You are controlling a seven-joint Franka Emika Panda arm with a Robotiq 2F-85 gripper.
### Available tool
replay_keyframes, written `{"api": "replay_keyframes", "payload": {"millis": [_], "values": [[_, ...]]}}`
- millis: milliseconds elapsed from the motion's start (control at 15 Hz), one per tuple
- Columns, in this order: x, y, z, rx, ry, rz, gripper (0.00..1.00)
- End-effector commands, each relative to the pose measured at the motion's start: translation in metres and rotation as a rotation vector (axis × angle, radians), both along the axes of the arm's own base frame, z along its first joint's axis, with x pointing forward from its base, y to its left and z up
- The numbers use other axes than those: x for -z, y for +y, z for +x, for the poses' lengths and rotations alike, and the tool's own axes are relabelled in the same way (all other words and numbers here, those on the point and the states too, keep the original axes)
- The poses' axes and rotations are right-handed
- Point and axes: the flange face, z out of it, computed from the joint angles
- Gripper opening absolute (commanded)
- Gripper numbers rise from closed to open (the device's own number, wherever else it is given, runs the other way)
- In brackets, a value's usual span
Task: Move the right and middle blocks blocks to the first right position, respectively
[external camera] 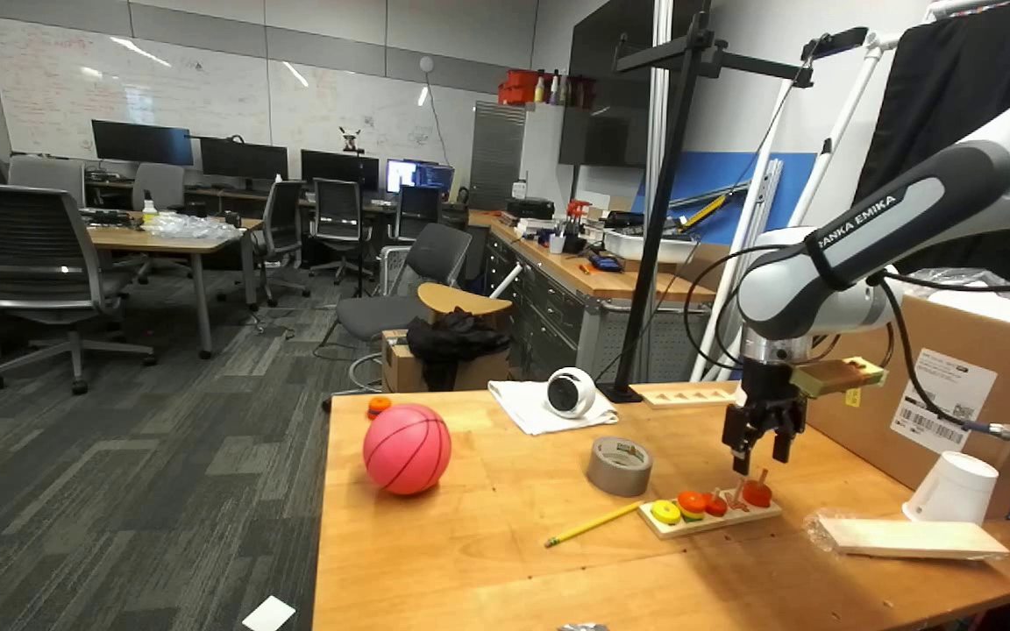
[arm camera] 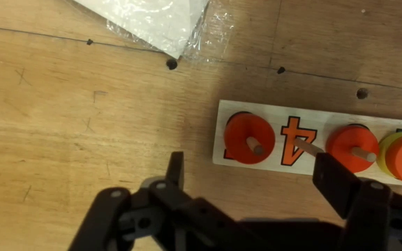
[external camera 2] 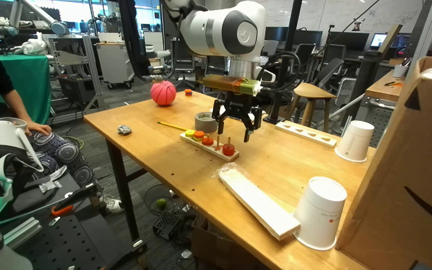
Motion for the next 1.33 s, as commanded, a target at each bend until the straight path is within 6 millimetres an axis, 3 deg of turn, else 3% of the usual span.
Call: {"api": "replay_keyframes", "payload": {"millis": [0,400,733,1000,1267], "values": [[-0.032,0.002,-0.007,-0.013,-0.044,-0.011,1.0],[-0.068,0.031,-0.03,-0.072,-0.107,0.013,1.0],[-0.077,0.056,-0.065,-0.289,-0.168,0.136,1.0],[-0.076,0.054,-0.088,-0.48,-0.194,0.218,1.0],[-0.078,0.043,-0.096,-0.693,-0.197,0.27,1.0]]}}
